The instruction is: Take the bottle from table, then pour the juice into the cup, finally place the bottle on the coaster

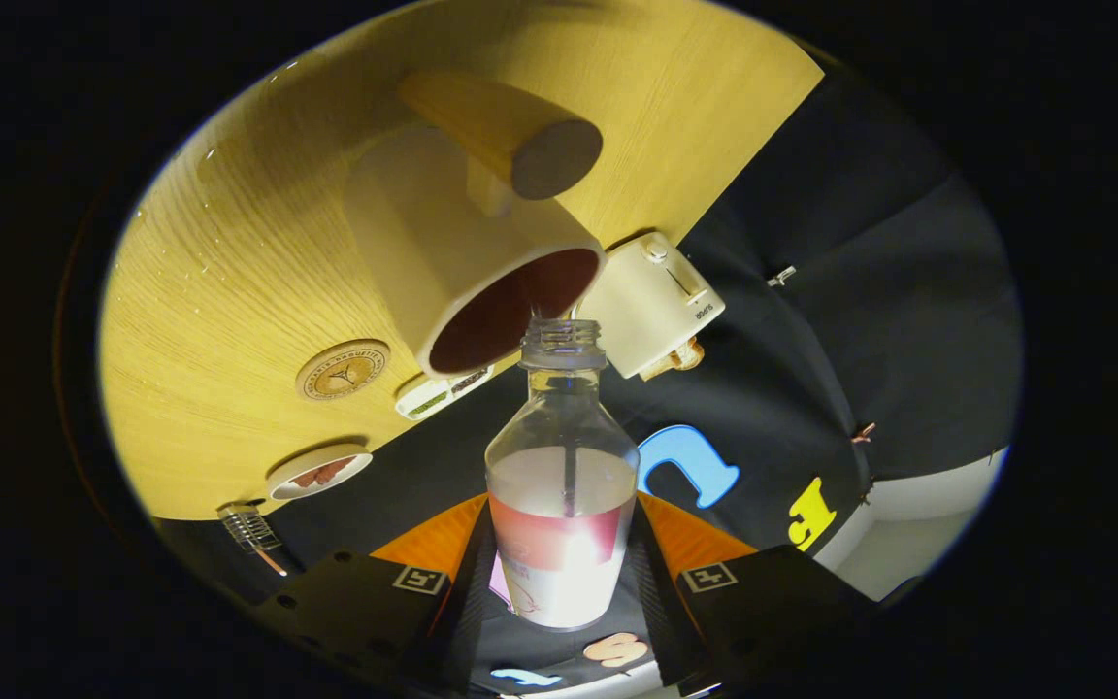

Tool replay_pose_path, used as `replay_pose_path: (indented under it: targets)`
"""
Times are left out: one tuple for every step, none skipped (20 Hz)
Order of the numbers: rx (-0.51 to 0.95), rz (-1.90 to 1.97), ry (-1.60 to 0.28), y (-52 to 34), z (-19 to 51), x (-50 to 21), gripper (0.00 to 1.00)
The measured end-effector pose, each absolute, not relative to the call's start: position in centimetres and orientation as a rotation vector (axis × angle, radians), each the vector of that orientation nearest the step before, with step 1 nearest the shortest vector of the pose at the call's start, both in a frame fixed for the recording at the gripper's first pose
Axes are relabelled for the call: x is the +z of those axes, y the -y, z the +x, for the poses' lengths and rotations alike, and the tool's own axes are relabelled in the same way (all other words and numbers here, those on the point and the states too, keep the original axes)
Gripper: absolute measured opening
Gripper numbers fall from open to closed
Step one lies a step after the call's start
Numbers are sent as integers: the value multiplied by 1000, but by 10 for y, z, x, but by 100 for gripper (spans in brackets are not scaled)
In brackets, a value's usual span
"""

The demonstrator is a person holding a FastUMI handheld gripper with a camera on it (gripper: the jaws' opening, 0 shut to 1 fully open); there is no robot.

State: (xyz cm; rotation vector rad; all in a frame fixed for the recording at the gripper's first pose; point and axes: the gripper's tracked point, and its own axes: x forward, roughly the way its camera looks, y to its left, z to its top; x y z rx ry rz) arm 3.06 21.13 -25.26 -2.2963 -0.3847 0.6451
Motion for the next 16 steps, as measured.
replay_pose_path:
  targets:
    - [646,-2298,387,-212,31,-252,72]
    - [648,-2298,377,-210,32,-253,72]
    - [648,-2298,366,-208,33,-255,72]
    - [648,-2298,362,-210,34,-255,72]
    - [649,-2299,364,-209,34,-254,72]
    - [649,-2303,366,-209,33,-253,72]
    - [650,-2305,363,-209,34,-253,72]
    - [649,-2304,358,-207,35,-253,72]
    - [650,-2304,355,-205,34,-253,72]
    - [651,-2304,355,-205,34,-253,72]
    - [653,-2305,356,-206,34,-252,72]
    - [654,-2304,355,-206,35,-252,72]
    - [654,-2302,351,-206,35,-251,72]
    - [652,-2300,350,-206,36,-251,72]
    - [649,-2299,348,-206,37,-250,72]
    - [648,-2296,347,-209,39,-250,72]
